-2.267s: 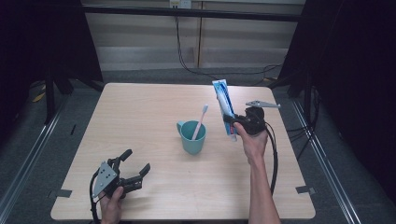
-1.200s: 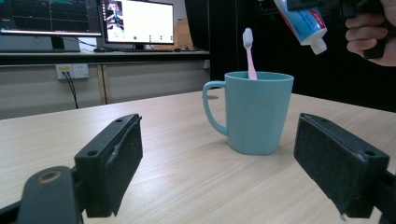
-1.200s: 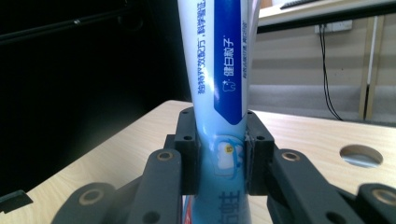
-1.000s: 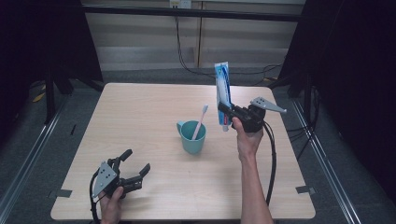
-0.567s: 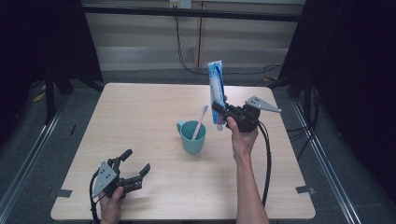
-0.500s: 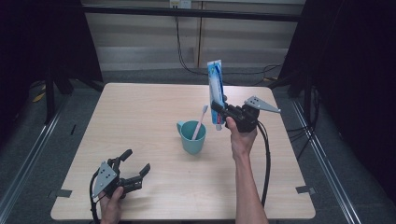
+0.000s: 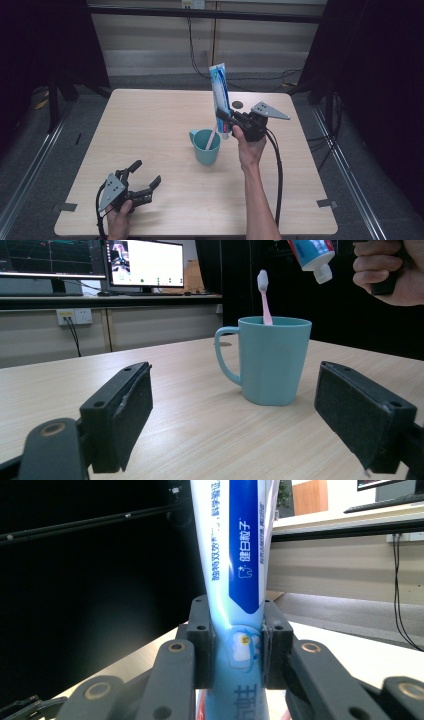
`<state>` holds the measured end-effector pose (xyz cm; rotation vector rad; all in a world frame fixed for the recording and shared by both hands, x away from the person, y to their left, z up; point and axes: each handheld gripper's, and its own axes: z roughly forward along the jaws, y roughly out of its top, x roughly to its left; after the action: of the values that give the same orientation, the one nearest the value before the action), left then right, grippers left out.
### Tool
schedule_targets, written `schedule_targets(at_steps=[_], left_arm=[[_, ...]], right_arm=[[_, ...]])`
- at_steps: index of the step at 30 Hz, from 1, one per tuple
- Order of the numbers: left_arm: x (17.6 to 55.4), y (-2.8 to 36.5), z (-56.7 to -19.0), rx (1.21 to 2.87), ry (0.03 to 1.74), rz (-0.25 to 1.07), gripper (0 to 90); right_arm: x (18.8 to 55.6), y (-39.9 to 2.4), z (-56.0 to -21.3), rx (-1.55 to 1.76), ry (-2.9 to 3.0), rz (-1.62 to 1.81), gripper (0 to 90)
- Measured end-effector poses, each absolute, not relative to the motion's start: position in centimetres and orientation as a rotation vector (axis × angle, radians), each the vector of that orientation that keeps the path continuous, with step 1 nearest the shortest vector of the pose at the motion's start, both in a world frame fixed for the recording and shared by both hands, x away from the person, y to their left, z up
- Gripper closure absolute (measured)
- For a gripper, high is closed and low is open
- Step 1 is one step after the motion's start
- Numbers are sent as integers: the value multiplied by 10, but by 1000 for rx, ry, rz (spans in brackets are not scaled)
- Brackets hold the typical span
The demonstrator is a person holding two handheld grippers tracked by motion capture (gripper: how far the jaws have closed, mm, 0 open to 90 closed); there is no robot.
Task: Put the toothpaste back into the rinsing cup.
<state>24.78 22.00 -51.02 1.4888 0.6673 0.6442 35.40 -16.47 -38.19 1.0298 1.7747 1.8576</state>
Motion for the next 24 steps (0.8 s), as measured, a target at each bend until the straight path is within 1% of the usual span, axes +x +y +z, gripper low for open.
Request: schedule_targets(at_steps=[10, 24], left_arm=[[248, 219, -510, 1482, 672, 638, 157], [248, 219, -510, 1479, 672, 636, 157]], right_arm=[[358, -148, -389, 1002, 1827, 1876, 724], [362, -129, -409, 1013, 1894, 1873, 722]])
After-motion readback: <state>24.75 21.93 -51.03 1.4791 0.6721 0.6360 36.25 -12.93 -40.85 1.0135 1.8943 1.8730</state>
